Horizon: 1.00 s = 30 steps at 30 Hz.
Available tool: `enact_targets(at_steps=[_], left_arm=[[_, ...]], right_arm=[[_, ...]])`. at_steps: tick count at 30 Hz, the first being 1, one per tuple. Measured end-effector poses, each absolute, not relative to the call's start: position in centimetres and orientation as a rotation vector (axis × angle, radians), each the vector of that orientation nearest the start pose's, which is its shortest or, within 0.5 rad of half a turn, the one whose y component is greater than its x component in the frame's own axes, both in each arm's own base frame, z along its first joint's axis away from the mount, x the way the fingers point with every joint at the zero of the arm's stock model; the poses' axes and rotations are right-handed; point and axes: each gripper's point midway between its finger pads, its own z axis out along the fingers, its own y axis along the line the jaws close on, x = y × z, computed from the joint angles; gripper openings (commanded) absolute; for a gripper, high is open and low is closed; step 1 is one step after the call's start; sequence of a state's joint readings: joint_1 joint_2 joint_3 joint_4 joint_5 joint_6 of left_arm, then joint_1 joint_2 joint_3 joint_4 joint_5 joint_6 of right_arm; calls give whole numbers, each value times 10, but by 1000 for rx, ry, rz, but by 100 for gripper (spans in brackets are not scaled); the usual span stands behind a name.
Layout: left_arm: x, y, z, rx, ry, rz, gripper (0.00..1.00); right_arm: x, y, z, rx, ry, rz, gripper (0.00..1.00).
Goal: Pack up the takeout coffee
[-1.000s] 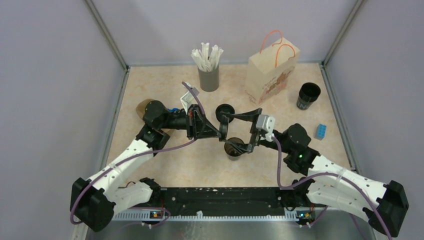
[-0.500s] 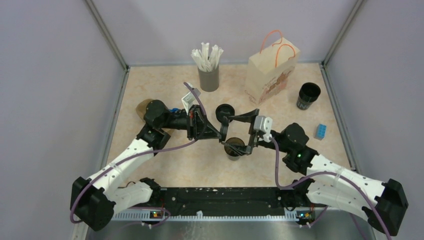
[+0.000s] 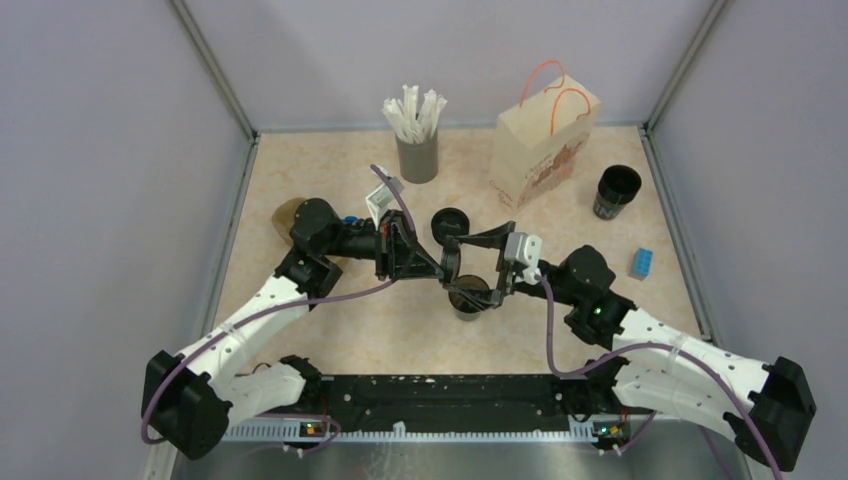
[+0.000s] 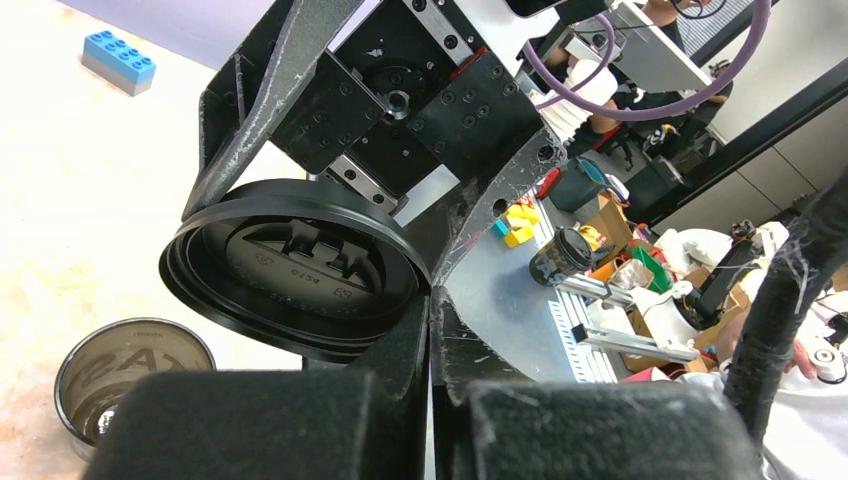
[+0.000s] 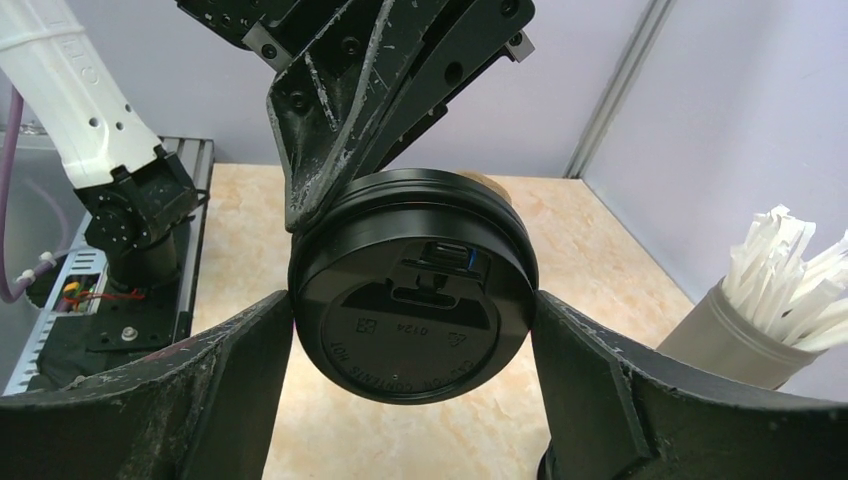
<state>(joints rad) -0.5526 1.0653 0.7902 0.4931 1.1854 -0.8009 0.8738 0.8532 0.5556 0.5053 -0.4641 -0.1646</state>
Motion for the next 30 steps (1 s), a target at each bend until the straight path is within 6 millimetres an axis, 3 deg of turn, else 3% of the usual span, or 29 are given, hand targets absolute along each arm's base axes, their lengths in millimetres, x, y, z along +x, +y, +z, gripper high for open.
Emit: enact_targets(at_steps=[9, 10, 16, 20, 24, 30], left_arm=[[133, -285, 330, 976, 1531, -1800, 0], [133, -285, 329, 971, 1535, -1799, 3], [138, -287, 329, 951, 1555, -1768, 61], [146, -288, 326, 911, 1587, -1715, 85], [159, -285, 320, 818, 1647, -1610, 92], [200, -269, 299, 561, 1811, -1324, 98]], right_arm=[[162, 299, 303, -1018, 1021, 883, 75], [162, 298, 303, -1015, 1025, 879, 75], [165, 291, 296, -996, 1082, 854, 75], [173, 282, 282, -957, 1189, 824, 75], [182, 274, 252, -930, 1375, 780, 75], [195, 260, 217, -854, 1716, 699, 75]])
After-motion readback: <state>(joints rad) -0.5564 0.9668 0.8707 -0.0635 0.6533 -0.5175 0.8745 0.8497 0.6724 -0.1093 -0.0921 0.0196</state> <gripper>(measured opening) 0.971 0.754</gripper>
